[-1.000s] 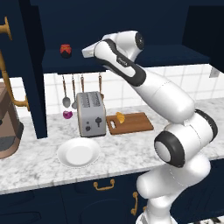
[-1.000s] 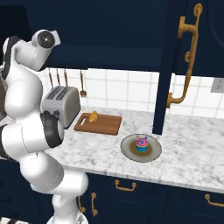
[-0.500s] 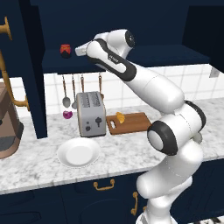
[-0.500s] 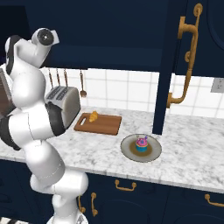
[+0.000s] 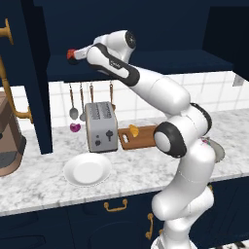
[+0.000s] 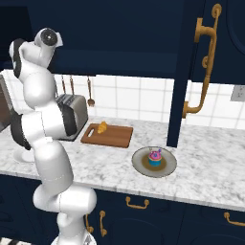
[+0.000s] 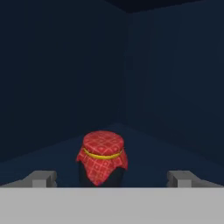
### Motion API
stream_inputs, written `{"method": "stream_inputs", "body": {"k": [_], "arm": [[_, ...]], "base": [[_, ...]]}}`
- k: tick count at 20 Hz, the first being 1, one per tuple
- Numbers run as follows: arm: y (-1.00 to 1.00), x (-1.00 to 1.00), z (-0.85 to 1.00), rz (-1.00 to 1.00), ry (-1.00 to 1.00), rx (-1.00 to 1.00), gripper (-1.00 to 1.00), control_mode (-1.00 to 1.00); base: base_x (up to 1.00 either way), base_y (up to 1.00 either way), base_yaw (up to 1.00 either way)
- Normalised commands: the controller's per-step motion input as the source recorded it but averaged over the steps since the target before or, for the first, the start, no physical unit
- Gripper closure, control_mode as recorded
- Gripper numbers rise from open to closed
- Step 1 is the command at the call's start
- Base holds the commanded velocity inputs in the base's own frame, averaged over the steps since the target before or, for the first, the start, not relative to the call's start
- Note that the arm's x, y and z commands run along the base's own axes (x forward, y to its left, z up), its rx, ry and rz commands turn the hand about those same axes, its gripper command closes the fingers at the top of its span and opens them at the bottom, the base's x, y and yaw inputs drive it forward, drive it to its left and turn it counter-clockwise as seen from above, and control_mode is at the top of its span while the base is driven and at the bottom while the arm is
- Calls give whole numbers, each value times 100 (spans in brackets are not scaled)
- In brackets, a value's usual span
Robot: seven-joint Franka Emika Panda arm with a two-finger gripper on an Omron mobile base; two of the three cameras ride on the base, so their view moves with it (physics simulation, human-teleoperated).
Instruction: From the different types of pastries on the counter, select a croissant and place it on the cutting board. Then retrieve a jar of jam from the cabinet and place it alongside the croissant on the cutting board.
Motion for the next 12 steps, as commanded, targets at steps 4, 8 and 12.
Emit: {"method": "stream_inputs", "body": {"k": [4,8,12], "arm": [[43,22,-4,0,1,0,-100,-100],[0,0,-4,0,1,0,-100,-100],[0,0,-28,0,0,0,-100,-100]], "base": [[0,0,0],[0,0,0],[0,0,0]]}}
